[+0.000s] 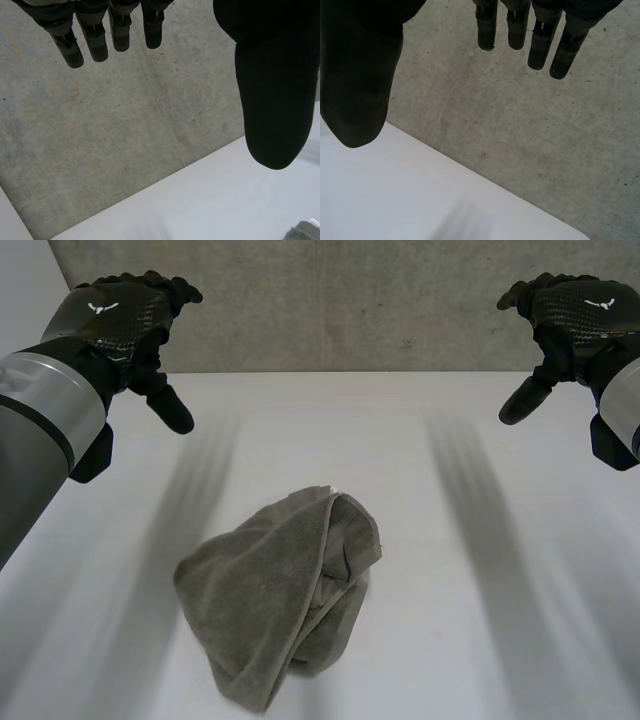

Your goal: Fold the laundry

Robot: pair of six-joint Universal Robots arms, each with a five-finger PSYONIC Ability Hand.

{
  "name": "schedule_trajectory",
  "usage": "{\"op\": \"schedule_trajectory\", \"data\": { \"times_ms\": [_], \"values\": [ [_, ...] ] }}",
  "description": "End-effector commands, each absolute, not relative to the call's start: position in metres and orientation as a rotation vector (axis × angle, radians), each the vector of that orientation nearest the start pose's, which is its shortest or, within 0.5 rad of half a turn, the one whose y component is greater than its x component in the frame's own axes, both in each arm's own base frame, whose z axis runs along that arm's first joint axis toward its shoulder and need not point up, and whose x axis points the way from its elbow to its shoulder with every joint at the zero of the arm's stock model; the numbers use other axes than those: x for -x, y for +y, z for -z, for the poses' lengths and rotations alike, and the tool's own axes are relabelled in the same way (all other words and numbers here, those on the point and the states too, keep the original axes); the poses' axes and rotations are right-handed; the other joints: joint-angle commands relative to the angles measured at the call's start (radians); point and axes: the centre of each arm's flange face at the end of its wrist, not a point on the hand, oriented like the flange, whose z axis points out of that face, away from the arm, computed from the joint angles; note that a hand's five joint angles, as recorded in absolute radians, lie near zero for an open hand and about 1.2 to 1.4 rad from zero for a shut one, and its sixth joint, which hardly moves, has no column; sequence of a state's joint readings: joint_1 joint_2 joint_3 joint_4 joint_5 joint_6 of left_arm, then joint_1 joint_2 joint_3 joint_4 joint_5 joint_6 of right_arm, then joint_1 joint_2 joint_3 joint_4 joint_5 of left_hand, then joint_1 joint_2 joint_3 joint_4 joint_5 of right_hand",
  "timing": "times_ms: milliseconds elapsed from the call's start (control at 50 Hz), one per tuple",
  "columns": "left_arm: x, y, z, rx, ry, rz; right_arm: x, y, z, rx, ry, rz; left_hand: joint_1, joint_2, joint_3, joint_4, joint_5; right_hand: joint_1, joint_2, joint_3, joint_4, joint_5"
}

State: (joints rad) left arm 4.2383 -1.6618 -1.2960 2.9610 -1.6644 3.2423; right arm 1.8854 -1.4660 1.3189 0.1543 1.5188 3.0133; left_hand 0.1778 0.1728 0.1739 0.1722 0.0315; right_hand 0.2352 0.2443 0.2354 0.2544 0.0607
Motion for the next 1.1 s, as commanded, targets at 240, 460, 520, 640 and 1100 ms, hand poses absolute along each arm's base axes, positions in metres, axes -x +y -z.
{"op": "schedule_trajectory", "data": {
  "times_ms": [240,460,520,640,1100],
  "values": [
    [0.227,-0.217,-0.271,-0.546,2.468,2.075,-0.272,-0.236,-0.317,1.185,1.864,2.018,0.012,0.017,0.016,0.018,-0.016,-0.061,-0.07,-0.061,-0.08,-0.061],
    [0.201,-0.211,-0.205,-0.468,2.532,1.918,-0.333,-0.216,-0.265,1.406,1.782,1.664,0.012,0.017,0.016,0.018,-0.016,-0.061,-0.07,-0.061,-0.08,-0.061],
    [0.201,-0.207,-0.192,-0.477,2.555,1.881,-0.349,-0.209,-0.245,1.455,1.783,1.545,0.012,0.017,0.016,0.018,-0.016,-0.061,-0.07,-0.061,-0.08,-0.061],
    [0.209,-0.203,-0.159,-0.543,2.634,1.766,-0.364,-0.218,-0.209,1.493,1.82,1.455,0.009,0.014,0.013,0.015,-0.019,-0.061,-0.07,-0.061,-0.08,-0.061],
    [0.282,-0.261,-0.269,-0.712,2.292,2.396,-0.322,-0.255,-0.383,0.792,1.519,2.505,1.218,1.223,1.222,1.224,1.19,1.161,1.152,1.161,1.142,1.161]
  ]
}}
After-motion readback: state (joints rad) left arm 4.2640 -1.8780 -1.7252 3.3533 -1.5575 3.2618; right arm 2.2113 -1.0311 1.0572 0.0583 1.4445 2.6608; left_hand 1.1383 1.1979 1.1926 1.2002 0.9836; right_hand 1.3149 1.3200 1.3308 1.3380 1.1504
